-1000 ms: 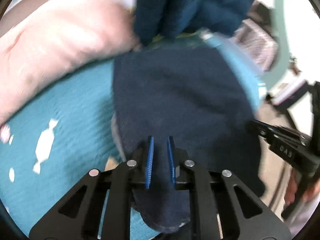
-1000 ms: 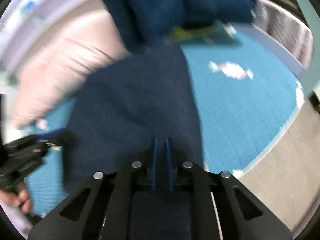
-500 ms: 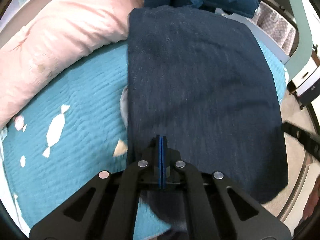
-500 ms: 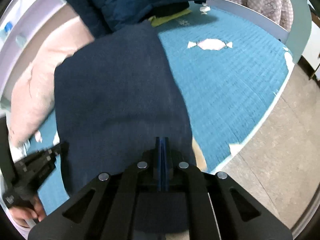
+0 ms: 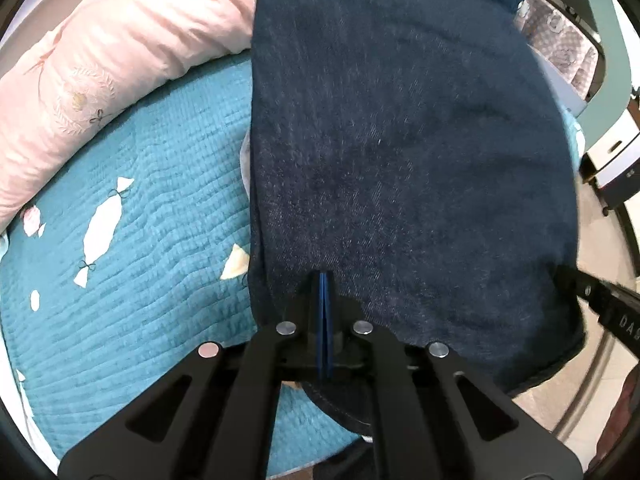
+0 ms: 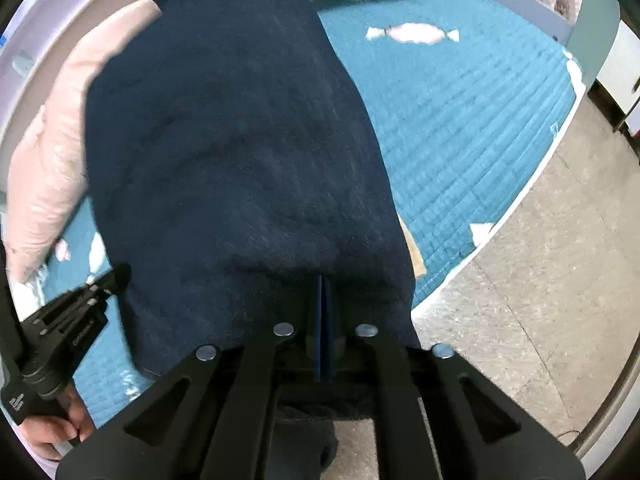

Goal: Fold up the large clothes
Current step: 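Carry the folded jacket with both tools onto the stack of folded clothes, then open both tools and release the jacket on the stack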

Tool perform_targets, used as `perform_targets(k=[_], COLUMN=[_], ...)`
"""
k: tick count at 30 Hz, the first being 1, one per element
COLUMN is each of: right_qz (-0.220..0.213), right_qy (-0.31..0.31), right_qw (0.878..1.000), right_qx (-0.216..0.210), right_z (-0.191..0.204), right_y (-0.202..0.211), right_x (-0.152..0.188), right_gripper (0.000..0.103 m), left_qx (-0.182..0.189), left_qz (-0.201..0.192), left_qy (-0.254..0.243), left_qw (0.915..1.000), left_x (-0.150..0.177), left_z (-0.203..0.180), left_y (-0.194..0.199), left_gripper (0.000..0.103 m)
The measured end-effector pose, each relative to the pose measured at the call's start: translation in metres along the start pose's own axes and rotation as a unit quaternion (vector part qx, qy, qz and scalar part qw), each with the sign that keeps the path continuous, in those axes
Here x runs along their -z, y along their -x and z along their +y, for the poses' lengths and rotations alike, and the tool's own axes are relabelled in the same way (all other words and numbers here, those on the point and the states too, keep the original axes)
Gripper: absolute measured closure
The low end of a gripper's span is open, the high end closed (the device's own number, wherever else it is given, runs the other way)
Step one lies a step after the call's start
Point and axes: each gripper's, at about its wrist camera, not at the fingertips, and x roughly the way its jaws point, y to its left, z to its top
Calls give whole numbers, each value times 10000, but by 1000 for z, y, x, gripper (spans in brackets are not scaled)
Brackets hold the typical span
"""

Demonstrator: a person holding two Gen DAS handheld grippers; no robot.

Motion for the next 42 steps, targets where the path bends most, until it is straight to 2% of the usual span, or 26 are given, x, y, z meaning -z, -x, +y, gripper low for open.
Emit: perform_targets(k=[2, 5, 9, 11, 14, 17, 20, 24, 28, 33, 38, 40, 42], right_qz=[-280, -587, -809, -911, -899, -890, -846, -719, -599, -644, -710, -775, -788], right_qy=[137, 288, 352, 372, 256, 91, -45, -239, -320, -287, -95, 190, 177], right_qw=[9992, 9974, 9951, 9941, 9949, 9954, 9958, 9964, 9966, 9966, 9970, 9957, 9949], right_qx=[-246, -290, -442, -463, -376, -354, -344, -387, -462, -426, -307, -474, -600], right_z=[9, 23, 41, 50, 51, 47, 31, 23, 21, 22, 28, 34, 33], right_y=[22, 37, 35, 27, 11, -10, -31, -64, -91, -91, -80, -64, -45], right_x=[-16, -54, -112, -140, -158, -179, -182, -187, -189, -186, -185, -183, -179], right_gripper=[99, 99, 99, 99, 100, 103, 103, 103, 103, 103, 101, 99, 99], left_qx=[256, 481, 451, 309, 219, 348, 653, 488, 496, 475, 285, 330, 409], left_qz=[-184, -543, -893, -934, -963, -728, -396, -319, -255, -292, -453, -400, -361], left_qy=[-24, -40, 129, 267, 467, 780, 1217, 966, 1059, 913, 771, 935, 1001], left_qw=[9995, 9974, 9949, 9948, 9940, 9937, 9896, 9936, 9928, 9943, 9956, 9943, 9935], left_x=[-13, -47, -98, -123, -151, -169, -175, -169, -164, -163, -159, -159, -159], left_z=[-2, -7, -4, 3, 12, 26, 41, 37, 46, 46, 37, 41, 43], left_y=[20, 42, 48, 43, 27, -2, -37, -77, -96, -93, -79, -68, -56], left_gripper=[101, 101, 100, 100, 100, 100, 101, 101, 101, 101, 101, 101, 101])
